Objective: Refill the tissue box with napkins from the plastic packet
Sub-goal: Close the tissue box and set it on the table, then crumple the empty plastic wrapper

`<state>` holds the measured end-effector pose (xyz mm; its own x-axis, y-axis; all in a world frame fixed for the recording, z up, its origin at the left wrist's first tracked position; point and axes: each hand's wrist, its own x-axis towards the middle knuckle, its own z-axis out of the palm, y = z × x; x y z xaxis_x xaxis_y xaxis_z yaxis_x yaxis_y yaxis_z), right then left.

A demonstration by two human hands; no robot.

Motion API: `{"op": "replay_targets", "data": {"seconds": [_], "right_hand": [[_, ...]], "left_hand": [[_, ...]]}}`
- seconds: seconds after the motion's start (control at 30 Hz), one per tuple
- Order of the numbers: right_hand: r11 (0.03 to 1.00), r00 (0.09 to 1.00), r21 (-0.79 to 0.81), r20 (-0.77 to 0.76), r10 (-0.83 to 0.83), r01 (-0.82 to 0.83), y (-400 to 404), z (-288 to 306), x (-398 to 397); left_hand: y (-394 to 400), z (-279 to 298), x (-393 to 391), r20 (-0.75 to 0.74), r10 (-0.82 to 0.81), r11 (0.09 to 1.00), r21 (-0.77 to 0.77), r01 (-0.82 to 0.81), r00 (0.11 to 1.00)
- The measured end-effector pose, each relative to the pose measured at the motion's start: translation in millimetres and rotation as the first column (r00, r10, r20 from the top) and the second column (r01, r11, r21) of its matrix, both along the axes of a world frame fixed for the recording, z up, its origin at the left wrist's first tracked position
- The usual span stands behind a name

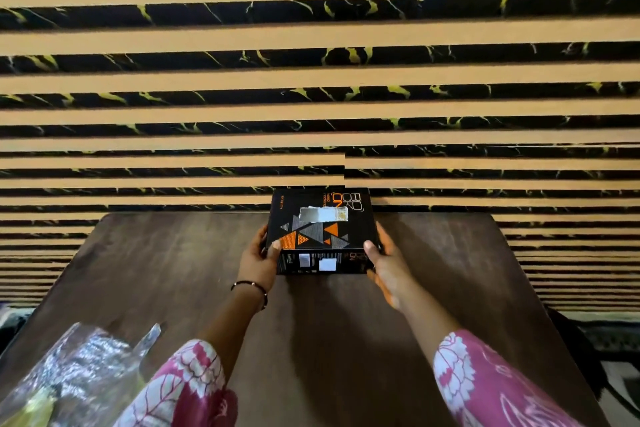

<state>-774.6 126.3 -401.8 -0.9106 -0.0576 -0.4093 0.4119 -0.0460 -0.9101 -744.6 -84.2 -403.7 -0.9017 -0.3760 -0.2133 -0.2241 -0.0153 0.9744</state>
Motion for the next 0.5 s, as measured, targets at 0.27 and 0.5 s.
{"op": "replay_targets", "data": {"seconds": [0.27,0.5], "right_hand": [[0.996,0.997,0.060,0.054,-0.064,0.061,4,-6,28],[0.999,0.992,0.037,0.129,0.000,-0.004,-16,-21,127]], "left_hand": [[5,8,18,0.110,0.142,0.978,-0.170,-0.122,0.984],[-9,-3,126,0.032,0.126,0.967,-0.229,-0.116,0.991]]}}
